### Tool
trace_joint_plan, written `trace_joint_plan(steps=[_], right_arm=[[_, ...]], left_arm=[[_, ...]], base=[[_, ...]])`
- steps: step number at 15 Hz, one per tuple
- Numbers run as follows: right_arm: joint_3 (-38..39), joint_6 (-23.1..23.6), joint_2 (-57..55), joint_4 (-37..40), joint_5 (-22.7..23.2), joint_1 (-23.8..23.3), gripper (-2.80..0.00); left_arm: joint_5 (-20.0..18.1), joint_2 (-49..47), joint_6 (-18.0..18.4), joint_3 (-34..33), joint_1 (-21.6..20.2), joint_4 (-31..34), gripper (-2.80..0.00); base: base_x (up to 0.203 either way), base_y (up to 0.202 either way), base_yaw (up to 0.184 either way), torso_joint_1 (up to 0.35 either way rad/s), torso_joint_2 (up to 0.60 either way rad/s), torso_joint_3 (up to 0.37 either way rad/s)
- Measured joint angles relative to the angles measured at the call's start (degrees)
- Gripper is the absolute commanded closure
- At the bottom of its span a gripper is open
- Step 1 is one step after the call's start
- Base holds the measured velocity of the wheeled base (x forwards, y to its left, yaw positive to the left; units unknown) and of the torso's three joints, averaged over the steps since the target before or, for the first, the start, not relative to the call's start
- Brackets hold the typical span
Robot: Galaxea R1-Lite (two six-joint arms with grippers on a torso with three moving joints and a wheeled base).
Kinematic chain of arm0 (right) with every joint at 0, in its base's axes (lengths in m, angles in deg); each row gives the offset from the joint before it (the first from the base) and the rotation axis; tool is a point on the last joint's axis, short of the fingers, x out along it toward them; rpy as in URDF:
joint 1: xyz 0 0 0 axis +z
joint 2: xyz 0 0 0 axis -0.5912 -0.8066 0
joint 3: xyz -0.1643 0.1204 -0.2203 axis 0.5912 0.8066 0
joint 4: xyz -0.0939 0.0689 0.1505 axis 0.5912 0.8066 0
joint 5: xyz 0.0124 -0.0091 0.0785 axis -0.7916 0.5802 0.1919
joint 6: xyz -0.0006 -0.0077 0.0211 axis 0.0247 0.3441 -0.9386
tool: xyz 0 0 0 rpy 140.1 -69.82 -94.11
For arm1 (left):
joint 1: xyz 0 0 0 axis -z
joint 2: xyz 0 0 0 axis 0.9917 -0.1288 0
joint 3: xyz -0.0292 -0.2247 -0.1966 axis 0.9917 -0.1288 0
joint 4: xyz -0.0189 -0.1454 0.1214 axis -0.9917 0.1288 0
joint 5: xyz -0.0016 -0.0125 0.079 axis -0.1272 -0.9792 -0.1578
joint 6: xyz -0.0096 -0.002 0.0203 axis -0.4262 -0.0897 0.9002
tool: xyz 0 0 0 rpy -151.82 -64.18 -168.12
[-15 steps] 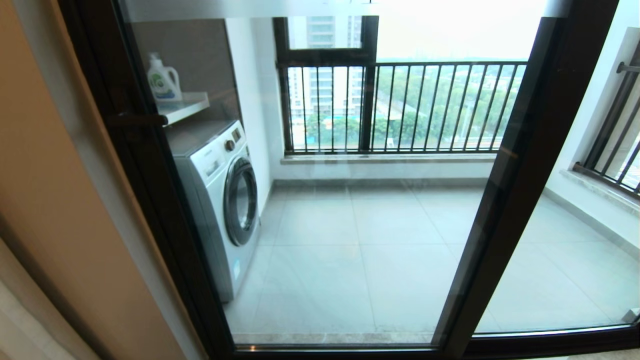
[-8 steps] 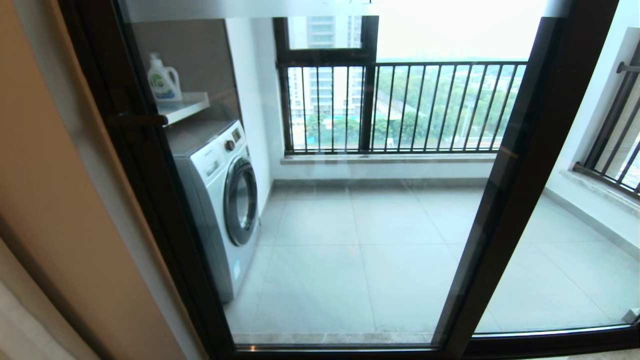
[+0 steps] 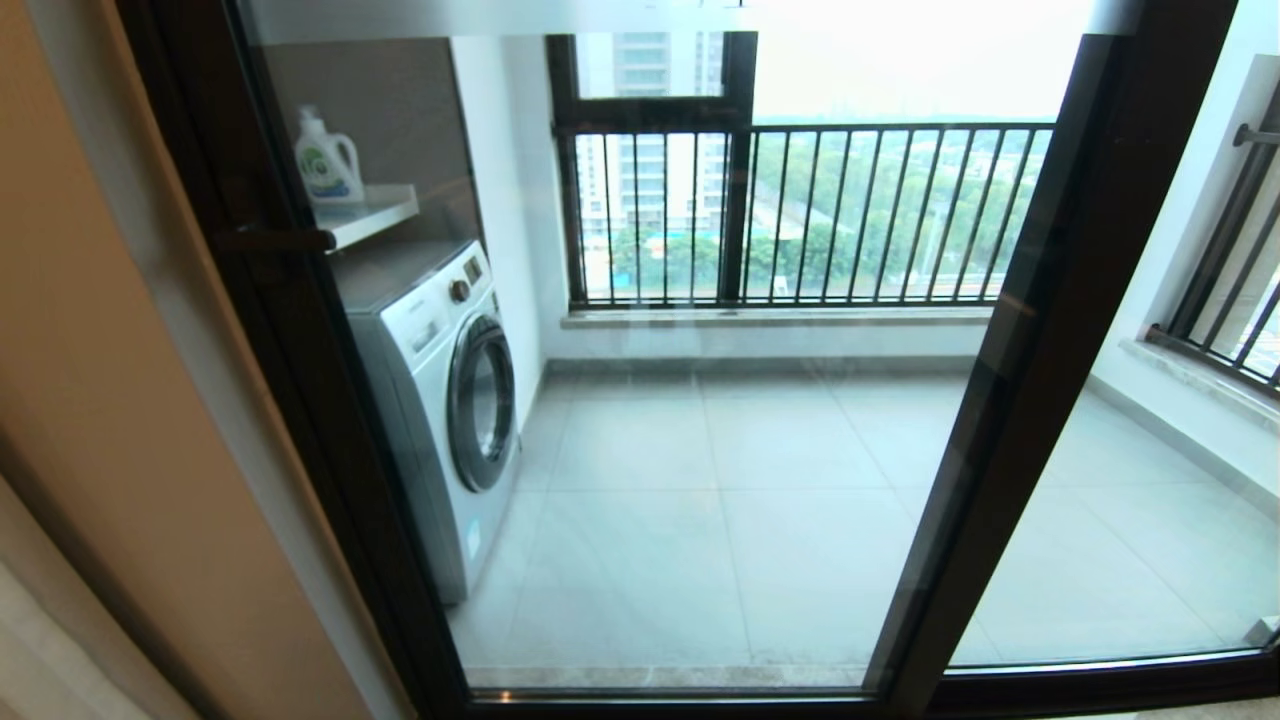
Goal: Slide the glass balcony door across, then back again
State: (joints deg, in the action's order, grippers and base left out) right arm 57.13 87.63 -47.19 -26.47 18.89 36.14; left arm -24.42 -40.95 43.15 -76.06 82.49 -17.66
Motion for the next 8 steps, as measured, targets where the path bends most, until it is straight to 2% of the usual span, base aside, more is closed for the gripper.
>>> trace_joint_plan(steps=[3, 5, 8], right_arm=[[0.0, 0.1, 0.0, 0.0, 0.0, 0.0, 0.00], [0.0, -1.0, 0.0, 0.0, -0.3, 0.0, 0.00], [0.0, -2.6, 0.0, -0.2, -1.4, 0.0, 0.00]], left_arm=[[0.1, 0.0, 0.3, 0.0, 0.0, 0.1, 0.00], [-1.2, 0.0, 1.2, 0.0, 0.0, 0.0, 0.00], [-0.6, 0.0, -0.3, 0.0, 0.0, 0.0, 0.00]], base=[[0.000, 0.000, 0.000, 0.000, 0.00, 0.000], [0.000, 0.000, 0.000, 0.000, 0.00, 0.000], [0.000, 0.000, 0.000, 0.000, 0.00, 0.000]])
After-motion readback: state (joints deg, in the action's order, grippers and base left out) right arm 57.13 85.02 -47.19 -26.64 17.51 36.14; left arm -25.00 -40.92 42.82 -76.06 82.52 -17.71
